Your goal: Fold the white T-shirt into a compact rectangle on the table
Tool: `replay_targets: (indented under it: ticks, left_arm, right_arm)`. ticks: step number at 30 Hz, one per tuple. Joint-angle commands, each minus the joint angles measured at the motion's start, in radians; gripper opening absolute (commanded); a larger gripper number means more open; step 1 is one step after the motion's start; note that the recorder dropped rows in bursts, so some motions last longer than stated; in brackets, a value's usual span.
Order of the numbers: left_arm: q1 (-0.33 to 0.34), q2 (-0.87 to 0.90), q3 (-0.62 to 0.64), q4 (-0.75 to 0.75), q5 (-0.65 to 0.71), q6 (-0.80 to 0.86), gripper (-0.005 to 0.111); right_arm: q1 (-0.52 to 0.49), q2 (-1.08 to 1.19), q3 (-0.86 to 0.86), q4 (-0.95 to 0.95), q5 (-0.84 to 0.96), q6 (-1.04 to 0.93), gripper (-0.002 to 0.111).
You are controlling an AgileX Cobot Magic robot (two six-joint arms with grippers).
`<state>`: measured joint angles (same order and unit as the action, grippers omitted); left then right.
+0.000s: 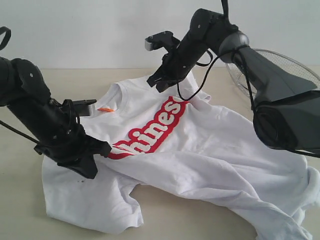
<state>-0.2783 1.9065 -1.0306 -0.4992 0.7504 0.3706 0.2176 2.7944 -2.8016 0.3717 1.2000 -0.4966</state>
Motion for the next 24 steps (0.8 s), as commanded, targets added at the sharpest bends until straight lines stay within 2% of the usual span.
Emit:
replay_targets:
  ticks: [1, 6, 12, 18, 24]
  left_arm:
    - [-0.005, 0.026, 0.000, 0.079, 0.017, -0.067, 0.005]
    - [-0.005, 0.056, 0.000, 0.107, 0.005, -0.087, 0.005]
    - [0.021, 0.122, 0.000, 0.306, -0.024, -0.242, 0.005]
    - [0.115, 0.191, -0.050, 0.384, -0.017, -0.306, 0.005]
    - [0.235, 0.234, -0.168, 0.436, 0.010, -0.306, 0.005]
  right_arm:
    - [-0.008, 0.018, -0.001, 0.003, -0.019, -0.010, 0.000]
    - [-0.008, 0.040, -0.001, -0.022, -0.024, 0.026, 0.000]
    - [-0.008, 0.059, -0.001, -0.128, -0.024, 0.156, 0.000]
    - [-0.008, 0.075, -0.001, -0.244, -0.008, 0.309, 0.000]
    - [-0.008, 0.078, -0.001, -0.372, 0.021, 0.422, 0.000]
